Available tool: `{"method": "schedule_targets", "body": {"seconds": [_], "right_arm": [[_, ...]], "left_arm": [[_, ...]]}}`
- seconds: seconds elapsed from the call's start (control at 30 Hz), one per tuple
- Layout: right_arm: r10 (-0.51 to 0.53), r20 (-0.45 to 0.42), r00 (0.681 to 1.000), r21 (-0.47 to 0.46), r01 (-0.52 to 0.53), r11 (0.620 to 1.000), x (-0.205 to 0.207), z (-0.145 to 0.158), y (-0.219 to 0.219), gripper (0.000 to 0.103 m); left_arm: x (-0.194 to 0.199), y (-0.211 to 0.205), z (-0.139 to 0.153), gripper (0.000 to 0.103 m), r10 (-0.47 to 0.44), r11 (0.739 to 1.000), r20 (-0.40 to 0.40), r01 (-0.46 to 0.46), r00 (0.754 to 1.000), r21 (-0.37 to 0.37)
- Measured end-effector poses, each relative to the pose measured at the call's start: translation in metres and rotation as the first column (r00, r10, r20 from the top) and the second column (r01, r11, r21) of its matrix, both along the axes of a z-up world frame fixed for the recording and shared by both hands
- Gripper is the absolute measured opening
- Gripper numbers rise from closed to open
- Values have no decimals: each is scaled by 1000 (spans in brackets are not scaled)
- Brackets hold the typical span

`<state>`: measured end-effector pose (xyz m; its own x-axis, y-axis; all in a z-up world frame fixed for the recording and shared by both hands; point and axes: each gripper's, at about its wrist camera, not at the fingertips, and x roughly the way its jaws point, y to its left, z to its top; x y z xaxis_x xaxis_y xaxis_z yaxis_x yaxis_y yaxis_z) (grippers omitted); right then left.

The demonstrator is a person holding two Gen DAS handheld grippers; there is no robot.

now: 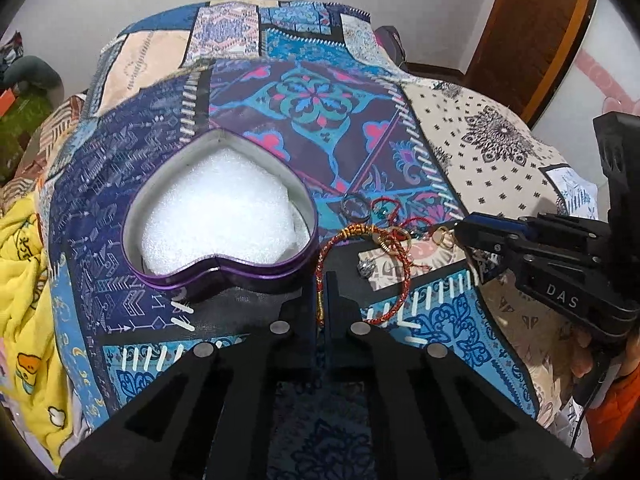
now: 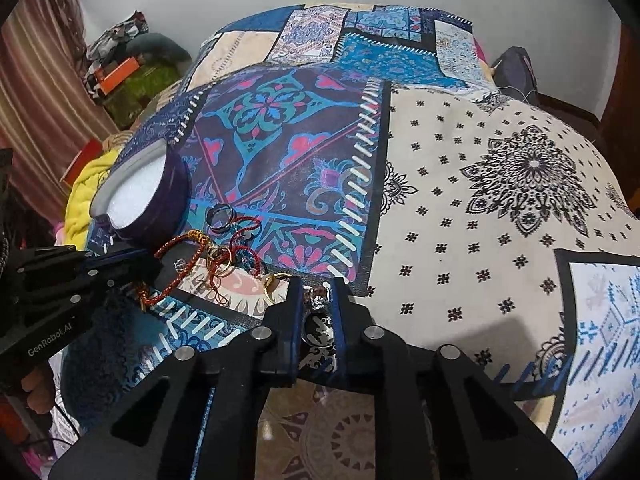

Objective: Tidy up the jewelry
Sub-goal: 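Grasp the red beaded bracelet with the left tool while the right tool grasps a silver ring, then carry the bracelet and ring over the heart tin and release them inside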

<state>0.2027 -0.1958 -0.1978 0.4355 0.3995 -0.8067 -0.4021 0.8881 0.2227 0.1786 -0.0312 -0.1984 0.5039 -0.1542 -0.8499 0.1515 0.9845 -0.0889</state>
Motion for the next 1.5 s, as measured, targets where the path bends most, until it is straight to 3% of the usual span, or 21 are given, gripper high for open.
{"method": "schedule_targets", "body": {"seconds": [0.43, 0.87, 1.13, 1.5], "right_arm": [[-19, 97, 995, 16, 18, 1000, -12, 39, -2, 12], [3, 208, 978, 56, -15, 998, -15, 83, 23, 12], [59, 253, 966, 88, -83, 993, -10, 100, 58, 12], [134, 240, 961, 108, -164, 981, 3, 93, 103, 12]], "left_arm": [[-12, -3, 56, 1, 11, 1000, 160, -9, 987, -14], [-20, 34, 93, 1, 86, 996, 271, -87, 959, -10], [-14, 57, 95, 1, 109, 993, 285, -118, 952, 13], [4, 74, 66, 1, 84, 995, 211, -92, 974, 28]]}}
